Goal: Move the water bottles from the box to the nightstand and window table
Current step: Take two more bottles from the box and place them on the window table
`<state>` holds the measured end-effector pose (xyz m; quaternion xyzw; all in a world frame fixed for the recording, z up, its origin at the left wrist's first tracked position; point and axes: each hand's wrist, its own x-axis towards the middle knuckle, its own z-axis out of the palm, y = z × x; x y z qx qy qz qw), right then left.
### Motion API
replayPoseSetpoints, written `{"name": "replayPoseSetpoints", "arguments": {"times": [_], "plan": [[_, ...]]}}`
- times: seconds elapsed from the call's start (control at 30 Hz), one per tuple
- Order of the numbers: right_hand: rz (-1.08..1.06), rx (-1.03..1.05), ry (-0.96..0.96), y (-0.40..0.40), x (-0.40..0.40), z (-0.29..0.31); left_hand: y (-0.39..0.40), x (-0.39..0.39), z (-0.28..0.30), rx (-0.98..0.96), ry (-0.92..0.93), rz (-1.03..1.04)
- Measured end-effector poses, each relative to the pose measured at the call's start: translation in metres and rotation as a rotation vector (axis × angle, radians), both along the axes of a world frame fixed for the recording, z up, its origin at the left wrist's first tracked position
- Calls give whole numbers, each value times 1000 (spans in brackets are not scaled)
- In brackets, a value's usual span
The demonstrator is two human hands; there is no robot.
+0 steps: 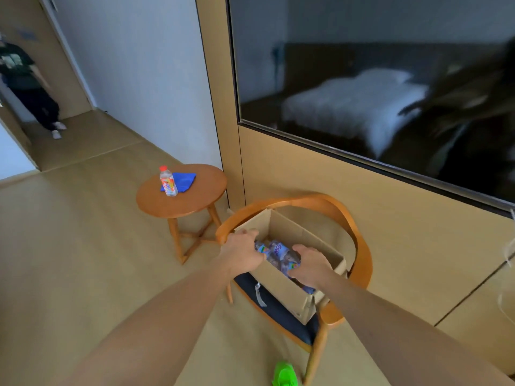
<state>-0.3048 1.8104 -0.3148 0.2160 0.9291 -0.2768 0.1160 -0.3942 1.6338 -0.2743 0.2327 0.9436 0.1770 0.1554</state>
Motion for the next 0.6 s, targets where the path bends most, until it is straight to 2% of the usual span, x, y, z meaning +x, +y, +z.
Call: {"name": "replayPoseSetpoints", "arguments": {"times": [0.3,0.6], "plan": [[-12,-115,-210,46,-103,-87,60,-141,-64,-180,-85,-6],[-234,-288,-324,56,-156,-145,106,-214,-145,-259,-246,-167]]}}
